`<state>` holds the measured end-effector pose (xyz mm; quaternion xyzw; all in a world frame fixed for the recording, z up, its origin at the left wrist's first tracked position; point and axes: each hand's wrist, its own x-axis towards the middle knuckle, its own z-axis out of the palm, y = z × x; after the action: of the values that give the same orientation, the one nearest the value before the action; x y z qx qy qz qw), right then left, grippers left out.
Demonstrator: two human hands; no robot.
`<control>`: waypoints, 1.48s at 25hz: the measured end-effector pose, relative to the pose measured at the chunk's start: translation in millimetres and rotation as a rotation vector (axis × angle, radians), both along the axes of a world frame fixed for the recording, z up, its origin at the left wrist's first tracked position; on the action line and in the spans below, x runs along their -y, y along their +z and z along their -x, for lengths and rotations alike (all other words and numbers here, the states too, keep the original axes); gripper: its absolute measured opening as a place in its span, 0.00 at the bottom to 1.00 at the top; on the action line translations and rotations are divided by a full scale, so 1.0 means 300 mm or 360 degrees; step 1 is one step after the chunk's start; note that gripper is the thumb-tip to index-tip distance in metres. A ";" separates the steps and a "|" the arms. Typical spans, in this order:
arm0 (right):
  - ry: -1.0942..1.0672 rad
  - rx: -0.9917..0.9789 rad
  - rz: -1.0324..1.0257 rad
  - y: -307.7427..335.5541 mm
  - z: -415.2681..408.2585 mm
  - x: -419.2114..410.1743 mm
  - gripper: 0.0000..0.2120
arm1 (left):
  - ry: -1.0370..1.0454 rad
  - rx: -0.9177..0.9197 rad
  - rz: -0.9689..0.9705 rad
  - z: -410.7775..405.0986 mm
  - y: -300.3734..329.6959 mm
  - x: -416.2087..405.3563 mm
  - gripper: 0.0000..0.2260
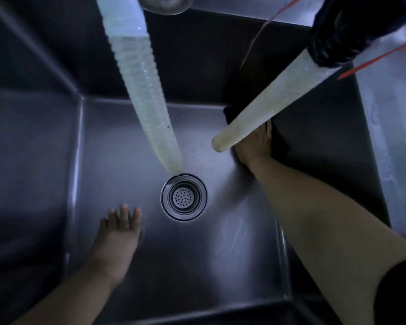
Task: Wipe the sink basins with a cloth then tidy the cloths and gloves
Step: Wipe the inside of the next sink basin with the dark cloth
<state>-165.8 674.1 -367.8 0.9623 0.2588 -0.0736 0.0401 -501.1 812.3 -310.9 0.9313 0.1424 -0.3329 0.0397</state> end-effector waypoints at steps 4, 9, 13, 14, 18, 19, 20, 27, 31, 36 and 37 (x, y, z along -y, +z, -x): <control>0.0047 -0.0066 -0.0102 0.008 0.124 0.091 0.31 | 0.0148 -0.0123 -0.0082 0.028 -0.052 0.004 0.35; 0.0084 -0.0143 -0.0054 0.048 0.454 0.346 0.32 | 0.0044 -0.0225 -0.0219 0.025 -0.059 0.011 0.32; 0.0097 -0.0183 0.0016 0.076 0.636 0.473 0.32 | -0.0014 -0.0211 -0.0255 0.026 -0.057 0.018 0.28; 0.0104 -0.0179 0.0035 0.080 0.634 0.470 0.31 | 0.0000 -0.0204 -0.0254 0.028 -0.059 0.019 0.28; 0.0066 -0.0128 0.0123 0.082 0.444 0.323 0.31 | 0.0013 -0.0228 -0.0232 0.029 -0.067 0.021 0.27; 0.0057 -0.0079 0.0197 0.077 0.363 0.273 0.31 | 0.0001 -0.0249 -0.0239 0.030 -0.071 0.022 0.27; 0.0078 -0.0013 0.0267 0.077 0.280 0.226 0.31 | -0.0006 -0.0252 -0.0248 0.029 -0.074 0.022 0.27; 0.0291 0.0079 0.0867 0.129 0.038 0.112 0.30 | 0.0002 -0.0228 -0.0259 0.028 -0.073 0.020 0.27; 0.0005 -0.0179 0.0495 0.108 0.047 0.025 0.30 | -0.0020 -0.0250 -0.0194 0.035 -0.056 0.003 0.29; -0.0303 -0.0234 0.0029 0.032 0.164 -0.093 0.34 | 0.0018 -0.0241 -0.0130 0.030 -0.051 -0.011 0.32; -0.0249 -0.0222 -0.0037 0.015 0.213 -0.124 0.35 | 0.0028 -0.0244 -0.0117 0.031 -0.050 -0.013 0.32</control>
<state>-229.7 711.3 -363.3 0.9725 0.1859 -0.1404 0.0051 -510.4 816.1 -325.8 0.9027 0.1653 -0.3973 -0.0027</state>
